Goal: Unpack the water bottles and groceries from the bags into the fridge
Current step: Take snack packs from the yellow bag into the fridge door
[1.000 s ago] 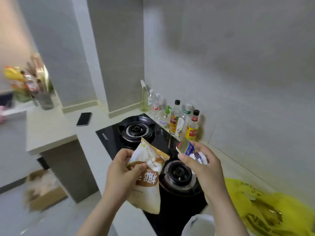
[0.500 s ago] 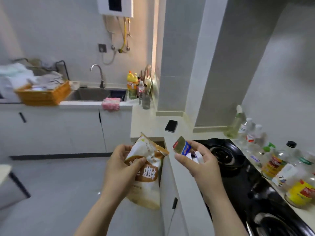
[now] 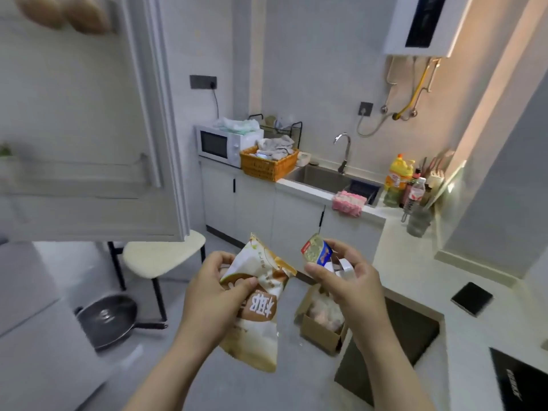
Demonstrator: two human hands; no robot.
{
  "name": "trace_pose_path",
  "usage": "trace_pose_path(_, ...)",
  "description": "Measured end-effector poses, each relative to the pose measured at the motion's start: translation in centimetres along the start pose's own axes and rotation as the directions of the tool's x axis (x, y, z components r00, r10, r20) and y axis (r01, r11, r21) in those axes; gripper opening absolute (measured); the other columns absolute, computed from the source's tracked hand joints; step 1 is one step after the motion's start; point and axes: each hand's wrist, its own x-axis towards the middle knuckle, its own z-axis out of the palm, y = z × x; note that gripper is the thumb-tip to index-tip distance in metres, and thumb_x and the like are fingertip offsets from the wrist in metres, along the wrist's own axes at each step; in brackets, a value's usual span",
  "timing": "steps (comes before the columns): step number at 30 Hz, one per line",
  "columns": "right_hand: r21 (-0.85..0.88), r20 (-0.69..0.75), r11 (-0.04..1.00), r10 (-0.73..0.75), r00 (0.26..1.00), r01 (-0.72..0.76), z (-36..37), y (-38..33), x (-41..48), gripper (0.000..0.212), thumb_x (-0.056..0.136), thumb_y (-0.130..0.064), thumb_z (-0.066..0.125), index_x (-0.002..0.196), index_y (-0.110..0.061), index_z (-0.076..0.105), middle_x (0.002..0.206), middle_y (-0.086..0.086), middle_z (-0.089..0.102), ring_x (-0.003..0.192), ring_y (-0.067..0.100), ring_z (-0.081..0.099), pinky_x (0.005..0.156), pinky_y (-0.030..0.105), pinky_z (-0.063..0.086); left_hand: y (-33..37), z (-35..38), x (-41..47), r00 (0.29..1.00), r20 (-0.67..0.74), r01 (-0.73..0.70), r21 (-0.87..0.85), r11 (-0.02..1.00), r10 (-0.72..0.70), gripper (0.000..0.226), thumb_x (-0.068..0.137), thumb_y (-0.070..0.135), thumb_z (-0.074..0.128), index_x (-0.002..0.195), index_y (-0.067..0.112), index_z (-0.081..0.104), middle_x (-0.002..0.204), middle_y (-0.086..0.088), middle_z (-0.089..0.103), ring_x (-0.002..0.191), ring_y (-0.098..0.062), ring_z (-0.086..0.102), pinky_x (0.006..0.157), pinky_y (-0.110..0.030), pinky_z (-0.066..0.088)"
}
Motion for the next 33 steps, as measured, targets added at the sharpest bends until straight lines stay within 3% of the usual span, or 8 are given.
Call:
trace_pose_path(5,0.075,0.235,0.996,-0.056,0.97,0.039,4.9,-0.7,3.2,0.039,0.073,-0.023,0.081,0.105,-0.037,0.063,0.092,-0.02,0.068,0.086,-0.007,0.063,0.072,0.02,0.048,0.2,-3.8,-0.3,0.972,-0.231,0.057,0.049,0.997,-0.044,0.027,0.075,0.014,0.077,0.086,0.026,0.056,0.075,0.003,0.073,0.064,-0.011,0.069,0.056,-0.023,0.05)
trace_pose_path(10,0.129,0.406,0.987,-0.139,0.903,0.094,9.4,-1.5,4.6,0.038,0.072,-0.018,0.082,0.102,-0.035,0.066,0.091,-0.018,0.07,0.09,0.0,0.065,0.07,0.018,0.053,0.0,-7.5,-1.6,0.915,-0.399,0.101,0.097,0.99,-0.054,0.027,0.074,0.015,0.077,0.083,0.029,0.056,0.074,0.007,0.073,0.064,-0.008,0.069,0.057,-0.025,0.046)
trace_pose_path(13,0.14,0.474,0.983,-0.173,0.863,0.119,11.9,-2.0,4.8,0.041,0.069,-0.026,0.083,0.106,-0.035,0.067,0.097,-0.016,0.07,0.101,0.006,0.063,0.089,0.032,0.054,-0.2,-10.0,-2.4,0.881,-0.471,0.121,0.118,0.986,-0.052,0.028,0.073,0.014,0.078,0.082,0.029,0.056,0.075,0.006,0.073,0.065,-0.012,0.07,0.06,-0.032,0.052)
trace_pose_path(15,0.154,0.513,0.979,-0.195,0.836,0.134,13.7,-2.6,4.8,0.04,0.07,-0.025,0.083,0.104,-0.037,0.066,0.094,-0.022,0.069,0.104,0.005,0.062,0.089,0.032,0.053,-0.2,-11.5,-2.7,0.857,-0.513,0.131,0.126,0.983,-0.048,0.028,0.073,0.013,0.078,0.082,0.027,0.056,0.072,0.008,0.073,0.061,-0.009,0.068,0.058,-0.03,0.051)
trace_pose_path(19,0.204,0.566,0.967,-0.245,0.788,0.154,17.0,-4.4,4.7,0.039,0.072,-0.017,0.081,0.102,-0.036,0.065,0.092,-0.017,0.067,0.098,0.001,0.061,0.064,0.011,0.051,0.0,-14.3,-2.8,0.819,-0.573,0.14,0.169,0.976,-0.018,0.026,0.075,0.016,0.078,0.085,0.025,0.056,0.07,0.01,0.071,0.056,-0.001,0.066,0.051,-0.021,0.047)
trace_pose_path(24,0.214,0.581,0.955,-0.292,0.76,0.203,21.3,-6.5,4.7,0.044,0.072,-0.018,0.082,0.111,-0.028,0.066,0.099,-0.012,0.067,0.09,-0.008,0.061,0.066,0.011,0.049,-0.3,-18.3,-2.1,0.803,-0.595,0.139,0.176,0.975,-0.007,0.024,0.076,0.017,0.077,0.087,0.025,0.056,0.072,0.006,0.072,0.057,-0.003,0.067,0.055,-0.026,0.052)
trace_pose_path(28,0.207,0.569,0.951,-0.308,0.762,0.23,25.0,-7.9,5.1,0.04,0.072,-0.019,0.082,0.106,-0.033,0.067,0.093,-0.019,0.069,0.093,-0.008,0.061,0.076,0.017,0.048,-0.6,-22.2,-0.8,0.796,-0.605,0.11,0.163,0.98,0.011,0.024,0.076,0.016,0.077,0.084,0.026,0.057,0.072,0.007,0.072,0.059,-0.003,0.067,0.055,-0.024,0.05)
trace_pose_path(33,0.17,0.555,0.938,-0.344,0.757,0.302,29.2,-9.3,6.5,0.036,0.074,-0.017,0.081,0.101,-0.037,0.066,0.086,-0.032,0.066,0.09,-0.011,0.06,0.077,0.013,0.048,-1.4,-26.8,1.8,0.805,-0.593,0.081,0.161,0.984,0.03,0.023,0.076,0.017,0.076,0.088,0.024,0.058,0.073,0.007,0.072,0.059,-0.003,0.067,0.052,-0.021,0.05)
